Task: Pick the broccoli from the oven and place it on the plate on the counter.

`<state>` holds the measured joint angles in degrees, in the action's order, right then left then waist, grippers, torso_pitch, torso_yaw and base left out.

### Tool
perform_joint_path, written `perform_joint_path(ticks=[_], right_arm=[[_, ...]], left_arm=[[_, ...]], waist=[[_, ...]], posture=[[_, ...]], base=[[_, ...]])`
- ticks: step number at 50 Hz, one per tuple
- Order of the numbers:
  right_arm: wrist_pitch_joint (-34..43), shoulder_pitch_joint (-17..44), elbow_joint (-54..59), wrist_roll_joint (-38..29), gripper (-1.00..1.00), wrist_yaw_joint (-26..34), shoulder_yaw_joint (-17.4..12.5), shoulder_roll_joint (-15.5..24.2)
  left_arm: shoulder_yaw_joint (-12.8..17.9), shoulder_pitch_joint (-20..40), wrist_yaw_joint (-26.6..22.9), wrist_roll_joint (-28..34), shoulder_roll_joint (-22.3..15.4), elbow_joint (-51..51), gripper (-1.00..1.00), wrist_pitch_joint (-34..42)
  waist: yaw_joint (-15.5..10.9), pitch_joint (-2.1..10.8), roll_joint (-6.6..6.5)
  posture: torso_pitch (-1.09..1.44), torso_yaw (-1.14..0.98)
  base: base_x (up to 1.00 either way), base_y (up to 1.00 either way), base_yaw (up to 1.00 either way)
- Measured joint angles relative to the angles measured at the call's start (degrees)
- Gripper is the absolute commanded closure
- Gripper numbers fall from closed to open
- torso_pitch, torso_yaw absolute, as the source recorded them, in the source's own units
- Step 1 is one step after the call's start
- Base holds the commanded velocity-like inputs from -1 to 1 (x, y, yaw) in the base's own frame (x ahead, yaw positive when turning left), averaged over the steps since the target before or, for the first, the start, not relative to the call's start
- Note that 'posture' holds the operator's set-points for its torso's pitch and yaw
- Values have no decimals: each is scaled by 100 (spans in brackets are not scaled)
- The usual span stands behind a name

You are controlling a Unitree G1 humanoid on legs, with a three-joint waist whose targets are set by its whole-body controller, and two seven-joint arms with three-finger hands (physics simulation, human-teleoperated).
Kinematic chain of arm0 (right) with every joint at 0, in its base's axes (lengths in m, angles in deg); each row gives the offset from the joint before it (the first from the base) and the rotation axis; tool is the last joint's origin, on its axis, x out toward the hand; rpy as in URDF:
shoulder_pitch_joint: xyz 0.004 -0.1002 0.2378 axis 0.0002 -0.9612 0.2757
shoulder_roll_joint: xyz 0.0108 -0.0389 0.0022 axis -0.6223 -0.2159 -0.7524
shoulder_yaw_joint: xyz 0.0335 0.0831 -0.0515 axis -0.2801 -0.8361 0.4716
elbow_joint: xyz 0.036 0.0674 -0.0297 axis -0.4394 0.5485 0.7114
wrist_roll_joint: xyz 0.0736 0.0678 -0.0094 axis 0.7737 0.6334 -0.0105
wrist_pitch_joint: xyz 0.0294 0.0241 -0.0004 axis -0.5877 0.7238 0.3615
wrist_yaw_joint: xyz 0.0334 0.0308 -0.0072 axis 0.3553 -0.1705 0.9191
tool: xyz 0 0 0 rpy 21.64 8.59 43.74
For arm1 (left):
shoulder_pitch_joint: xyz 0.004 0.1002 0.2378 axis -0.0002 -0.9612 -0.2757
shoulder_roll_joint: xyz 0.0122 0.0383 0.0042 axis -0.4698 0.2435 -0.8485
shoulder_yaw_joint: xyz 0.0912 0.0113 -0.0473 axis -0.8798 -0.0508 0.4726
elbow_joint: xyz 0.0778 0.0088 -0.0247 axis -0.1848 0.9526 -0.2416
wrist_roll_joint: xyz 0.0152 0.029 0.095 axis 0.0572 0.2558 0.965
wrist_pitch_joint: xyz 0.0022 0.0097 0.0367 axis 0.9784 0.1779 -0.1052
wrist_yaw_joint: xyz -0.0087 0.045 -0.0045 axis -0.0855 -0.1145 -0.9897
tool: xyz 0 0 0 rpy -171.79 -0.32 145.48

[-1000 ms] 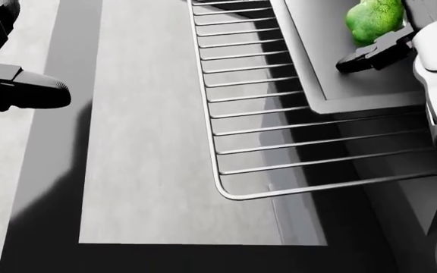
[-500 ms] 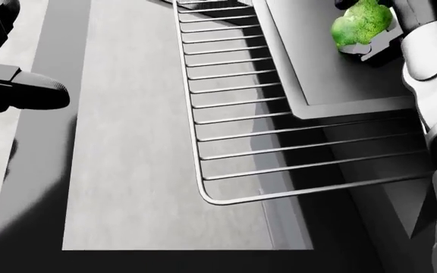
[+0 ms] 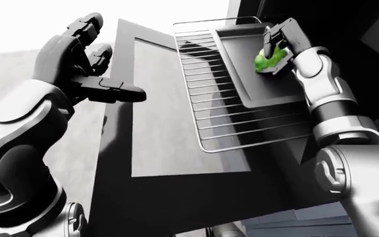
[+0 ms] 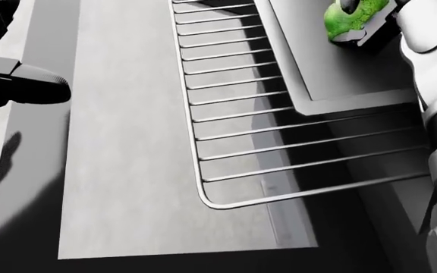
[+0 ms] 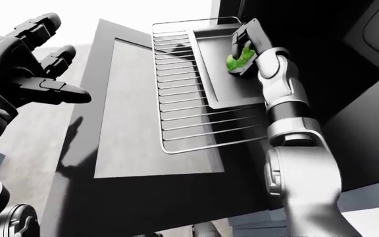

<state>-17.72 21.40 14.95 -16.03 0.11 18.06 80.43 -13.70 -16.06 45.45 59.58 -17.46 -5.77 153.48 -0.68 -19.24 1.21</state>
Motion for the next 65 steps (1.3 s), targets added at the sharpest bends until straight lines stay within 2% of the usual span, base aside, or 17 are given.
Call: perform_joint_path(ticks=[12,27,34,41,50,58,60,63,65], right_arm=[[345,31,-1115,566,100,521,-100,-138],[1783,-668,-4270,1115,100,1608,-225,-288],[2125,-703,-4817,1174,100,1824,-228,-270],[2437,-699,-5339,1203,100,2056,-232,-250],[2868,-630,-5950,1282,100,2350,-287,-148],[3015,-694,-6201,1335,100,2428,-302,-111],[3048,-757,-6175,1328,100,2449,-275,-132],[3130,-833,-6120,1311,100,2469,-318,-138],[3156,-780,-6174,1305,100,2455,-340,-130]], left_arm=[[64,374,120,-174,-143,42,-100,206],[230,939,481,-738,-459,90,-100,544],[209,1020,690,-1061,-578,98,-100,582],[209,1390,895,-1398,-817,253,-100,690],[172,1613,1178,-1809,-1028,370,-100,721],[183,1706,1426,-2138,-1180,437,-100,708],[125,1630,1469,-2217,-1161,482,-100,704],[31,1568,1478,-2361,-1213,468,-100,679],[85,1585,1501,-2420,-1278,434,-100,619]], waist=[[-55,-155,4],[-34,-313,-17],[0,-388,-31],[35,-483,-48],[86,-490,-91],[143,-338,-107],[175,-186,-124],[157,139,-7],[112,310,-57]], posture=[[72,0],[72,0],[67,0],[60,0],[51,0],[43,0],[41,0],[38,0],[36,0]], base=[[0,0,0],[0,0,0],[0,0,0],[0,0,0],[0,0,0],[0,4,0],[0,39,0],[0,38,0],[-4,33,0]])
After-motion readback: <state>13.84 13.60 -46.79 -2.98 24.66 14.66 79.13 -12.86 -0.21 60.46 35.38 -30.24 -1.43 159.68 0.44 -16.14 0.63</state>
